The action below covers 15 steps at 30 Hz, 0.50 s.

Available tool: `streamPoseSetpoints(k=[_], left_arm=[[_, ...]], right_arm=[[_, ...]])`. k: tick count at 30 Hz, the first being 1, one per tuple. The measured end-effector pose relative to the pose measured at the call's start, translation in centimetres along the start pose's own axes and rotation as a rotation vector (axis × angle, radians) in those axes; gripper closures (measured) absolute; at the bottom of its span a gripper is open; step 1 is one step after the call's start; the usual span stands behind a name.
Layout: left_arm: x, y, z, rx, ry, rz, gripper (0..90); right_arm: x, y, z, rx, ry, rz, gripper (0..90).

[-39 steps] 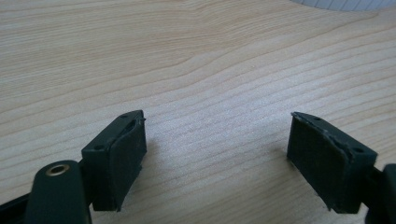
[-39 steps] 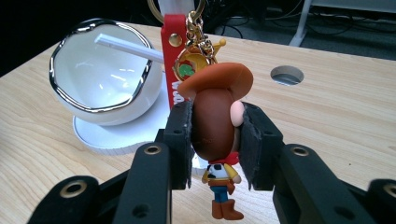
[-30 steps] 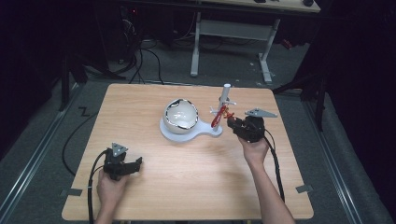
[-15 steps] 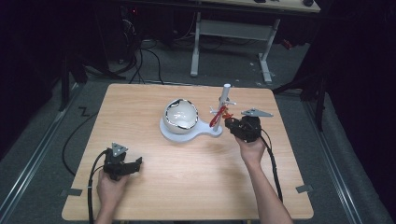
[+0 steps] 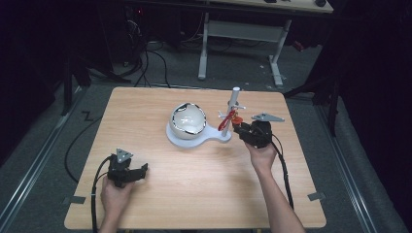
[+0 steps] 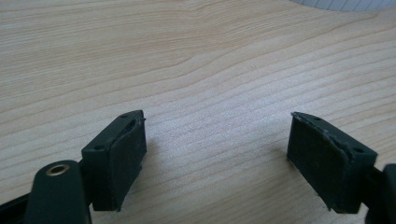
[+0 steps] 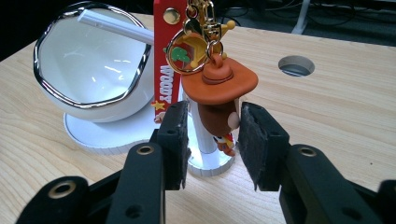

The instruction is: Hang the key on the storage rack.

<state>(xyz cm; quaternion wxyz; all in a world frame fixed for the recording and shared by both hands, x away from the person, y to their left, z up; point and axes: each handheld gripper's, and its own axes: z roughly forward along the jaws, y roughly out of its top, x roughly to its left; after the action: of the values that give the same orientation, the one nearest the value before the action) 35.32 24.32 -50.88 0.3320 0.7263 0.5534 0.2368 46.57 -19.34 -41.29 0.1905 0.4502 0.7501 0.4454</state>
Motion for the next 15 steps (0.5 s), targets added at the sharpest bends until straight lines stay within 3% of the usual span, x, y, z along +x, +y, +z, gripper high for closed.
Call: streamPoseSetpoints(k=[5, 15], left_arm=[[0.0, 0.0, 0.0, 0.000, 0.001, 0.001, 20.1], [-0.1, 0.0, 0.0, 0.002, 0.005, 0.004, 20.1]], right_arm=[[0.0, -0.3, -0.7, -0.013, -0.002, -0.008, 53.7], [-0.8, -1.5, -2.0, -0.023, -0.014, 0.013, 50.8]])
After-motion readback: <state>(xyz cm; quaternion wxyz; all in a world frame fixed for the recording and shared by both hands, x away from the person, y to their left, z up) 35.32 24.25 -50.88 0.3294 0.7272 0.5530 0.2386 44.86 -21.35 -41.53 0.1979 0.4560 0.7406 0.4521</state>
